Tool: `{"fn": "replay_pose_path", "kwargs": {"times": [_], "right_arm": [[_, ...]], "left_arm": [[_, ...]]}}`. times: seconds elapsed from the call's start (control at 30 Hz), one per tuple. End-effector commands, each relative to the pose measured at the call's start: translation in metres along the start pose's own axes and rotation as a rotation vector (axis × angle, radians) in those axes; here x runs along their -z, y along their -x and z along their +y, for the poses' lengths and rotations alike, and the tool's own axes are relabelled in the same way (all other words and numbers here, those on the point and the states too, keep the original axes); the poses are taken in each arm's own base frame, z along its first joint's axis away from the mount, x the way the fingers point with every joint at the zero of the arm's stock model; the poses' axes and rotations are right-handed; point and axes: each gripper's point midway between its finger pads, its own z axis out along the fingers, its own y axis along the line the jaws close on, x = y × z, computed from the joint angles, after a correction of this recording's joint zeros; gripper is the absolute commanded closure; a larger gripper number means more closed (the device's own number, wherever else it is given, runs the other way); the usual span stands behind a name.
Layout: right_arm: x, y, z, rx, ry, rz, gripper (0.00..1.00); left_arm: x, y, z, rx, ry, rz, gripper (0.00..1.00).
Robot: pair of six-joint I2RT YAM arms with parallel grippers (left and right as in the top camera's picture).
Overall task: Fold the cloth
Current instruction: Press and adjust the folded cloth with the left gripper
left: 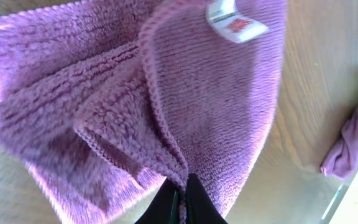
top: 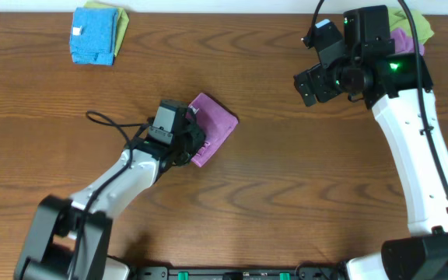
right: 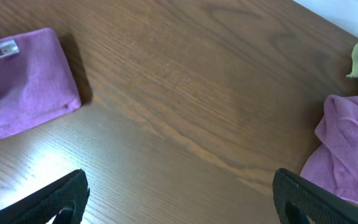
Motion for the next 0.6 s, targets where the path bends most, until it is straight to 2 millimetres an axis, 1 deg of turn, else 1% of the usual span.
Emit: {"fn": "replay_pose_path", "kwargs": {"times": [0.0, 0.1, 0.13, 0.23, 0.33, 0.5, 0.57], "right_arm": [[0.008, 0.004, 0.0, -0.008, 0.002, -0.025, 0.05], [0.008, 0.004, 0.0, -0.008, 0.002, -0.025, 0.06], [0.008, 0.004, 0.0, -0.008, 0.002, -0.025, 0.06], [0.008, 0.004, 0.002, -0.008, 0.012, -0.027, 0.06], [0.007, 0.005, 0.009, -0.007, 0.054, -0.035, 0.12], [-0.001, -0.001, 0.011, -0.011, 0.065, -0.013, 0.12], [-0.003, -0.002, 0.011, -0.011, 0.065, -0.011, 0.12]], "left_arm": [[0.023, 0.008, -0.008, -0.058, -0.01, -0.062, 0.94], [0.035, 0.009, -0.003, -0.079, 0.017, -0.091, 0.94], [0.039, 0.009, 0.001, -0.081, 0.037, -0.098, 0.94], [0.04, 0.007, 0.017, -0.069, 0.102, -0.093, 0.94], [0.042, 0.006, 0.033, -0.061, 0.172, -0.099, 0.94], [0.045, 0.007, 0.047, -0.093, 0.237, -0.105, 0.94], [0.044, 0.006, 0.047, -0.108, 0.236, -0.099, 0.94]]}}
